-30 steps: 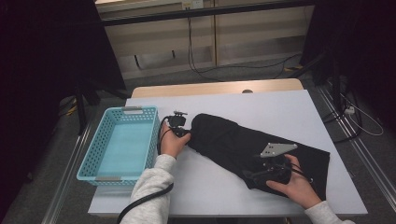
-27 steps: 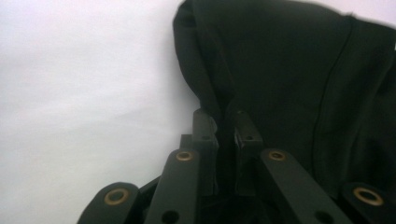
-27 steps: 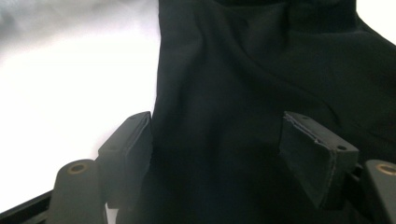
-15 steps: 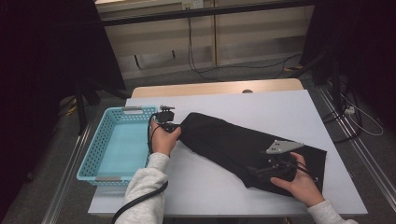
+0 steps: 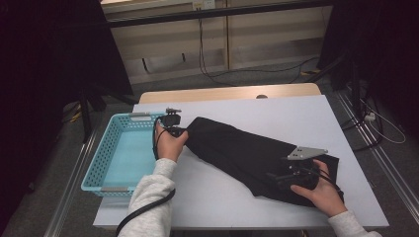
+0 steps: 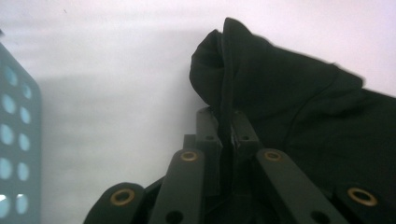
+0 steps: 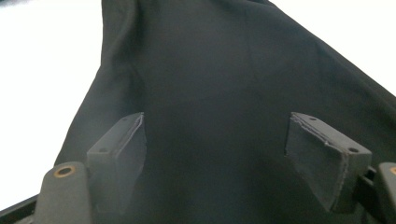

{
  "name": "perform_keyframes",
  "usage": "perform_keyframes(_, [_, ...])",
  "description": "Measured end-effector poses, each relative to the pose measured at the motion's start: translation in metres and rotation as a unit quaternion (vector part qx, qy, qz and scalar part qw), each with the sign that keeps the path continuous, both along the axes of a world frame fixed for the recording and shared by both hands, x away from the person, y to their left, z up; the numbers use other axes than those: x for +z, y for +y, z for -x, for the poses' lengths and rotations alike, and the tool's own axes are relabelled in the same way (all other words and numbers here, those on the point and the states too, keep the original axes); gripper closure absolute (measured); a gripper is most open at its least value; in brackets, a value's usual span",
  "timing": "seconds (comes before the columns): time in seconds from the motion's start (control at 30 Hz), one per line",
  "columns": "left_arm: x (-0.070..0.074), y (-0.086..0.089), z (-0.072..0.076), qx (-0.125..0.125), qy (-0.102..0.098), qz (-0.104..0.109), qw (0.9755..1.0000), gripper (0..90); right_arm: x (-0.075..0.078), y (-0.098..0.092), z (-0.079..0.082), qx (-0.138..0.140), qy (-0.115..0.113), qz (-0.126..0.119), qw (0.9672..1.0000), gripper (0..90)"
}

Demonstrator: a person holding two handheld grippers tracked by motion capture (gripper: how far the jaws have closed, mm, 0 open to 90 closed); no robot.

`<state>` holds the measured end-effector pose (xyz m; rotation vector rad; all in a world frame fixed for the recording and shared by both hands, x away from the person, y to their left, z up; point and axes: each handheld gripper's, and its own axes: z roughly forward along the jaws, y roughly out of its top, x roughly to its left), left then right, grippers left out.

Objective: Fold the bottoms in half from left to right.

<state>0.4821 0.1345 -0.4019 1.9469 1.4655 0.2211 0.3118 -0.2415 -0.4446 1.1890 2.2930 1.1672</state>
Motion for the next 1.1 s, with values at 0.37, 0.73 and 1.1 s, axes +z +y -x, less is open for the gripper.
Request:
perform_keyframes(0.37, [0.017,0.011,-0.003,0.010,-0.011,-0.012,0.9998,85.4,0.000,0.000,0.000,0.000,-0.001,-0.001,1.0000,19.8])
perform_keyframes(0.73, [0.027,0.024,-0.005,0.026,-0.015,-0.002,0.9995,85.4,0.000,-0.002,0.000,-0.005,-0.002,-0.002,1.0000,19.7])
perform_keyframes(1.1, [0.019,-0.002,0.008,-0.024,-0.005,0.015,0.9996,85.3,-0.001,0.001,0.000,0.001,0.000,0.002,1.0000,19.4])
